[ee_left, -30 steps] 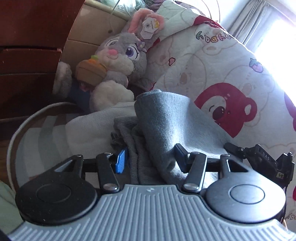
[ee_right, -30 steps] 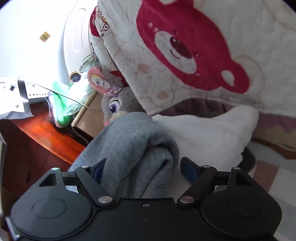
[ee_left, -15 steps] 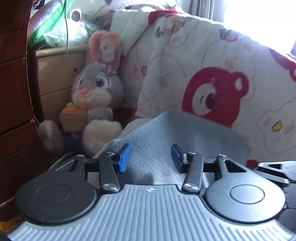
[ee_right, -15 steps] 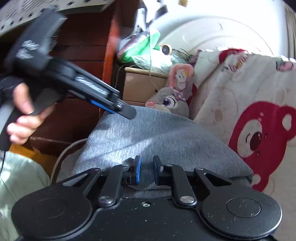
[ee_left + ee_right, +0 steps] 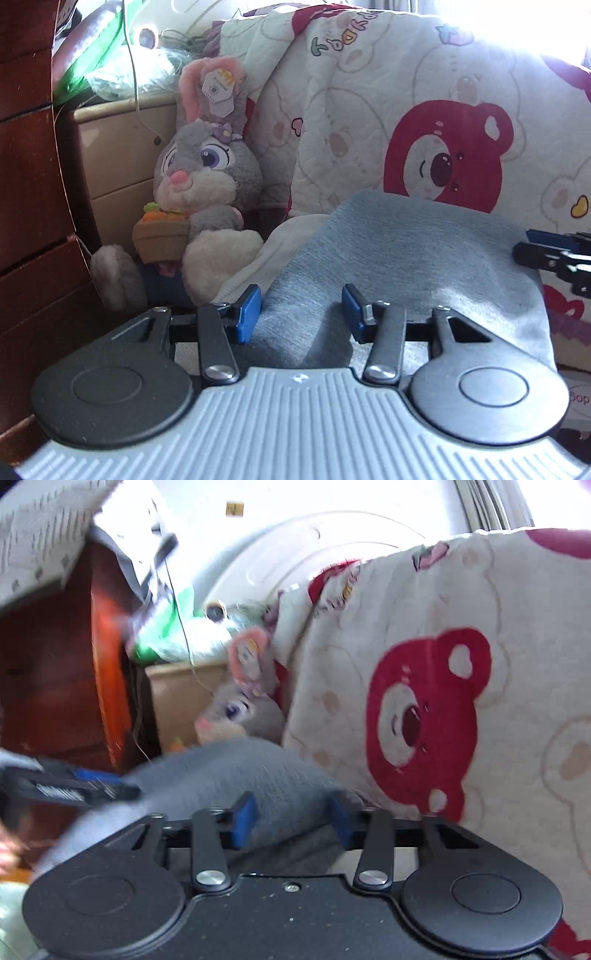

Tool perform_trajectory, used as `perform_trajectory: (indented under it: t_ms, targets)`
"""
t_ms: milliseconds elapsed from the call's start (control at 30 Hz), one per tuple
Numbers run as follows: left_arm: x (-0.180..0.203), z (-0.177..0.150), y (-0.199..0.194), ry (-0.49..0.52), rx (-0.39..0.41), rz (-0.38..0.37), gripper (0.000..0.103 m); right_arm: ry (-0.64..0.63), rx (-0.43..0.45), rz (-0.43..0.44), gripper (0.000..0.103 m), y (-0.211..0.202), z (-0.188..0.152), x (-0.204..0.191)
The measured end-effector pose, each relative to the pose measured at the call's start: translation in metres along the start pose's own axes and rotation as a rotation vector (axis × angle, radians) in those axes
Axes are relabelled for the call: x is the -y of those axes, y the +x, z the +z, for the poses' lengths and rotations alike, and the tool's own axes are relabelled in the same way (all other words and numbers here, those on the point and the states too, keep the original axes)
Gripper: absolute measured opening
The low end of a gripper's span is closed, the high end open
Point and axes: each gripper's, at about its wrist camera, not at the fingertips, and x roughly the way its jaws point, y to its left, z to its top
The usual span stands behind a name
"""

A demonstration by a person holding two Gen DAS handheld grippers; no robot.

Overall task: Fold clothes
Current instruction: 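Lower the bundle onto the clothes stack and open both grippers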

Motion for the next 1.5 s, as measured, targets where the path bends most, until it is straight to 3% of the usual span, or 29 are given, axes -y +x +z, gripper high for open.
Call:
perform_trajectory:
  t_ms: [100,233,467,533,700,833,967,1033,1100,1167,1333,1433,1500]
  targets:
    - [0.008,-0.005,0.010,0.084,-0.009,0.023,0.049,0.023,-0.030,0.012,0.044,0.022,-0.016,0.007]
    - [-0.005,-0.010,0.020,-0.016,-0.032,0.012,0.049,0.141,-0.014,0.040,0.043,0.034,-0.024,0.022]
    - [0.004,0.001,0.004,0.025,-0.031,0.040,0.049,0.261,0.022,0.082,0.043,0.022,-0.042,0.024]
    - [0.015,0.007,-0.018,0.044,0.026,-0.013,0.050,0.329,0.023,0.090,0.043,0.021,-0.044,0.030]
    - [0.052,-0.015,-0.056,0.085,-0.006,-0.205,0.055,0.407,0.003,0.109,0.044,0.019,-0.047,0.039]
    - [0.050,-0.047,-0.074,0.030,0.022,-0.098,0.057,0.382,0.027,0.091,0.046,0.010,-0.048,0.025]
    - [0.023,-0.069,-0.075,-0.188,-0.044,-0.162,0.060,0.367,0.032,0.083,0.047,0.010,-0.047,0.021]
    - [0.025,-0.073,-0.078,-0.196,-0.042,-0.148,0.060,0.379,0.036,0.076,0.049,0.004,-0.045,0.020]
    - [0.030,-0.073,-0.085,-0.215,-0.036,-0.106,0.060,0.298,0.090,0.055,0.052,-0.016,-0.042,0.002]
    - [0.035,-0.073,-0.090,-0.237,-0.031,-0.067,0.060,0.157,0.122,0.099,0.052,-0.033,-0.044,-0.027]
    - [0.044,-0.079,-0.101,-0.247,-0.069,0.024,0.060,0.133,0.051,0.255,0.052,-0.042,-0.063,-0.057]
    - [0.050,-0.098,-0.112,-0.253,-0.135,0.046,0.061,0.145,-0.088,0.390,0.051,-0.046,-0.079,-0.055]
    - [0.058,-0.117,-0.116,-0.278,-0.193,0.056,0.061,0.132,-0.128,0.366,0.053,-0.061,-0.096,-0.053]
